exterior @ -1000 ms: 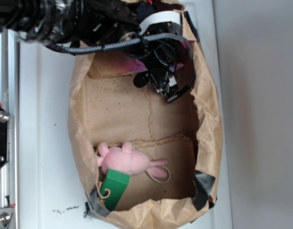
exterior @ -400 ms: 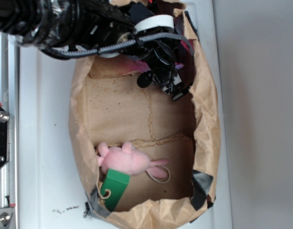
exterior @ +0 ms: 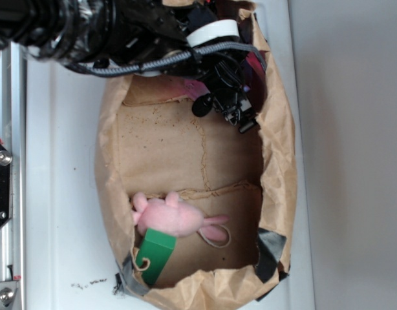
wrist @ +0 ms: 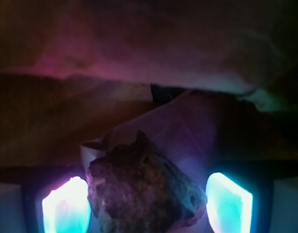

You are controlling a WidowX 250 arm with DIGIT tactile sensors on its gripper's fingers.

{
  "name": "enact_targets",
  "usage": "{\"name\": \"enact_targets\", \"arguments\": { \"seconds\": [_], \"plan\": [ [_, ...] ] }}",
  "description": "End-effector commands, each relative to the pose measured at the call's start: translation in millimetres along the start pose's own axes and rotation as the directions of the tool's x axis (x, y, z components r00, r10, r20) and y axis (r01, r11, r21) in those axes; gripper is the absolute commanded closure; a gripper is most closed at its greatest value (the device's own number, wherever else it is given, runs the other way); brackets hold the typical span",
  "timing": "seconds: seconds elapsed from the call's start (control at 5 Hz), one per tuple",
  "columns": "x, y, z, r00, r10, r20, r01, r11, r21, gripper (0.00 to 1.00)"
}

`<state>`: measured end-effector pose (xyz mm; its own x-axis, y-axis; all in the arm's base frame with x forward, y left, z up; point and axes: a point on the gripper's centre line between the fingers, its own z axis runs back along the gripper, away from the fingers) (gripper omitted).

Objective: Grab the rock.

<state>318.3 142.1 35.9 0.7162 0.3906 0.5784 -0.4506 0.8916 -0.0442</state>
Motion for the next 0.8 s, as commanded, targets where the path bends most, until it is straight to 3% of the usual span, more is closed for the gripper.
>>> {"name": "enact_targets", "arguments": {
  "seconds": [0.0, 0.4, 0.6],
  "plan": [
    [19, 8, 8, 0.999, -0.01, 0.051, 0.009, 1.0, 0.009, 1.0],
    [19, 12, 20, 1.0, -0.028, 0.002, 0.028, 0.999, 0.022, 1.0],
    [18, 19, 48, 0.997, -0.056, -0.061, 0.055, 0.998, -0.012, 1.0]
  ]
}}
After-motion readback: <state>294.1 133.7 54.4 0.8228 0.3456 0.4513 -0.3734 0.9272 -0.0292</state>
